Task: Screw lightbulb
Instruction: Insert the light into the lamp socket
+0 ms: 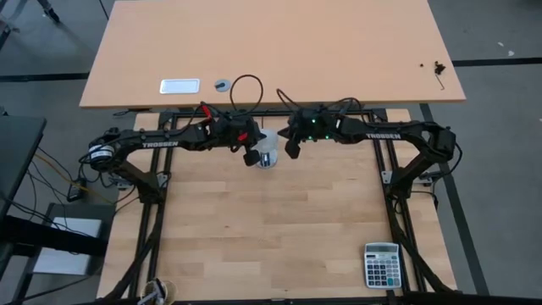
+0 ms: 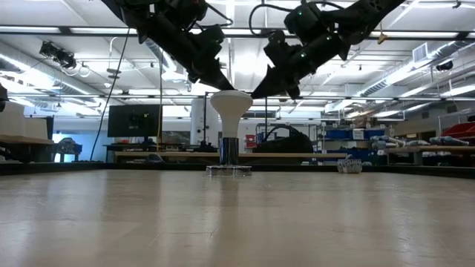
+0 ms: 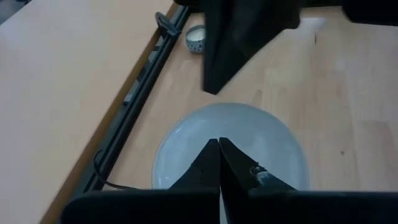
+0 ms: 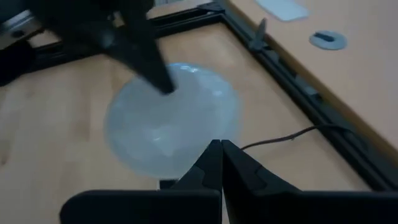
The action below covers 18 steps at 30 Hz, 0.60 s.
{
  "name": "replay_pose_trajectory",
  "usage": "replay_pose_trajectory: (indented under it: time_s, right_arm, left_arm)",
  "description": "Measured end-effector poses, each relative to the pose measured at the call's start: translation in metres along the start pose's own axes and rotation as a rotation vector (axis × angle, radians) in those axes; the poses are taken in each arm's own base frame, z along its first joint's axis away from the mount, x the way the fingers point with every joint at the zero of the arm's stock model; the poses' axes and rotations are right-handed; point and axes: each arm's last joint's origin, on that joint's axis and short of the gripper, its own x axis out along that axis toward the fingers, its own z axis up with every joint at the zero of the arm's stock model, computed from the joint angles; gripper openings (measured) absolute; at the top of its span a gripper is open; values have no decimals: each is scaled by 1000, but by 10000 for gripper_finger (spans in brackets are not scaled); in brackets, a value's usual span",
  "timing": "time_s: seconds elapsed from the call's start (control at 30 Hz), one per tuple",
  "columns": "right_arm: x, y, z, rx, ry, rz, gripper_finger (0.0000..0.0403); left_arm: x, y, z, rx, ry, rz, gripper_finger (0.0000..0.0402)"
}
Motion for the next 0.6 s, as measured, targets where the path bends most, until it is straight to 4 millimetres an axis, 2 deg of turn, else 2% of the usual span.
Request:
replay_pose_trajectory:
  time_s: [0.2, 0.53, 0.6]
  right_arm:
    - [2, 0, -2, 3, 12, 70, 9]
    - [15, 25, -13, -19, 67, 301, 9]
    - [14, 32, -8, -35, 54, 333, 9]
  left_arm:
    - [0, 0, 0, 2, -5, 1, 0]
    - [0, 0, 0, 1, 0, 0, 0]
    - [0, 0, 0, 1, 0, 0, 0]
